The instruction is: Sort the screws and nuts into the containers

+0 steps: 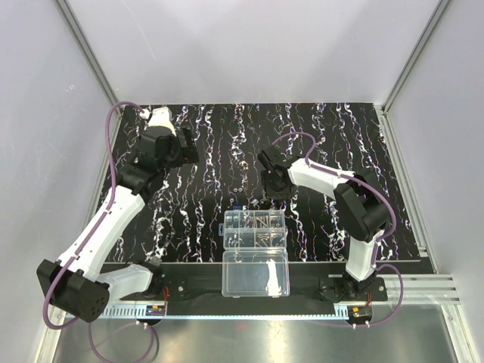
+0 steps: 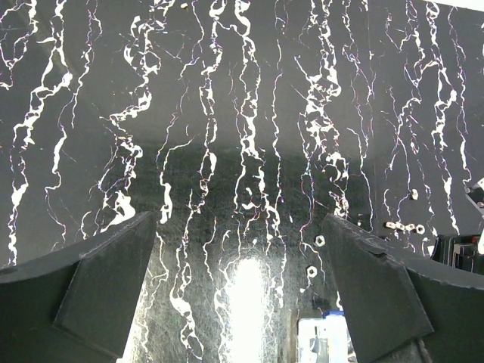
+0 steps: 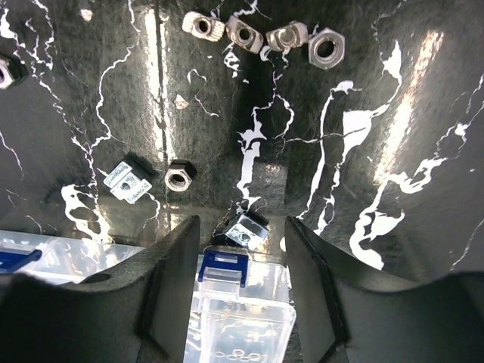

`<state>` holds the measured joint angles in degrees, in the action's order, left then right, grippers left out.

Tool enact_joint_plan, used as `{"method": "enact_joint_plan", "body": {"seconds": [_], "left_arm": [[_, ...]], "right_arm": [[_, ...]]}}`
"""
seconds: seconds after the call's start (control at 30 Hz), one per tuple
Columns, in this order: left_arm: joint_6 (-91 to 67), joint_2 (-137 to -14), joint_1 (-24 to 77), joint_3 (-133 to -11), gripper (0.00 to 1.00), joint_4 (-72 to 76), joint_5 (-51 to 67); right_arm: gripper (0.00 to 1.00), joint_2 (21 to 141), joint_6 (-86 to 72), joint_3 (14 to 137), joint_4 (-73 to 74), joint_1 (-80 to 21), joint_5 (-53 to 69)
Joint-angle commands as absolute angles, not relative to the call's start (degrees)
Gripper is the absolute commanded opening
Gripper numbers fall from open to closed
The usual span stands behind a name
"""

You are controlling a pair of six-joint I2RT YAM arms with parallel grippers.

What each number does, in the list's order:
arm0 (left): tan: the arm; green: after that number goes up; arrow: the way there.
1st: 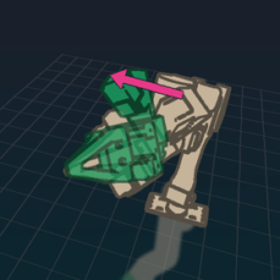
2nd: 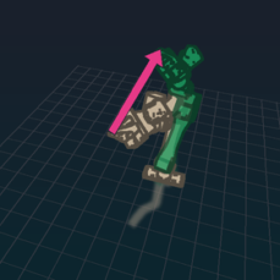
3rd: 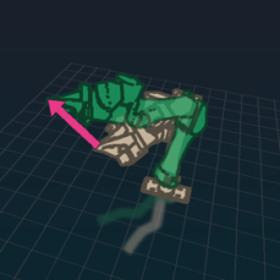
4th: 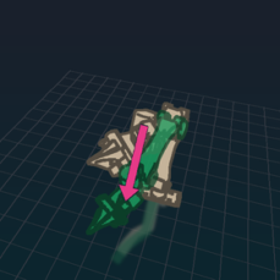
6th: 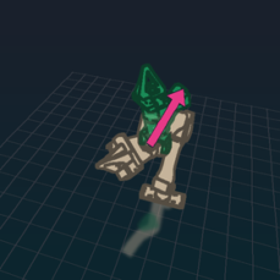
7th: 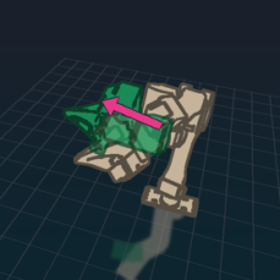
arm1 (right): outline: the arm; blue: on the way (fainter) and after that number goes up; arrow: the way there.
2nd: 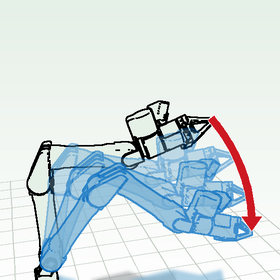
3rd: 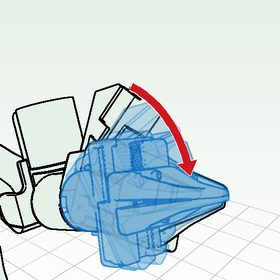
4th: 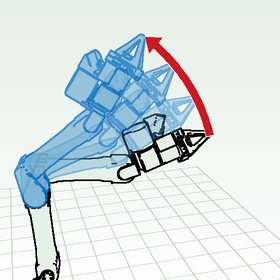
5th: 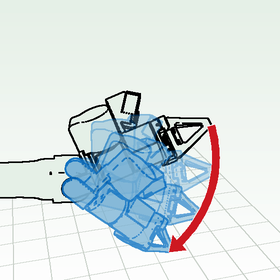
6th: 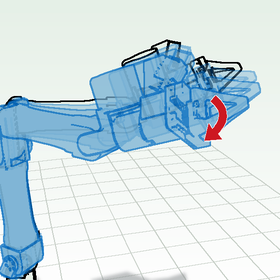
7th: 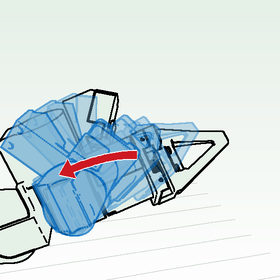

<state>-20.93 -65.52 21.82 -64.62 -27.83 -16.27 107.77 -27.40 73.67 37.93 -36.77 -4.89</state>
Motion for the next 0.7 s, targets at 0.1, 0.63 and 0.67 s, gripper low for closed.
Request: {"method": "enact_joint_plan", "body": {"seconds": [0.1,0.63,0.67], "left_arm": [[-20.6,-65.1,21.6,-66.9,0.99,-27.2,-16.4],[-20.7,-64.6,21.6,-66.7,0.99,-27.1,-16.3],[-20.7,-64.5,21.7,-66.7,0.99,-27.0,-16.2]], "right_arm": [[0.54,109.0,-33.7,74.0,37.7,-36.7,-3.6],[0.44,111.4,-40.2,76.0,43.2,-37.6,-5.4],[0.42,111.4,-40.6,76.2,43.4,-37.8,-5.4]]}}
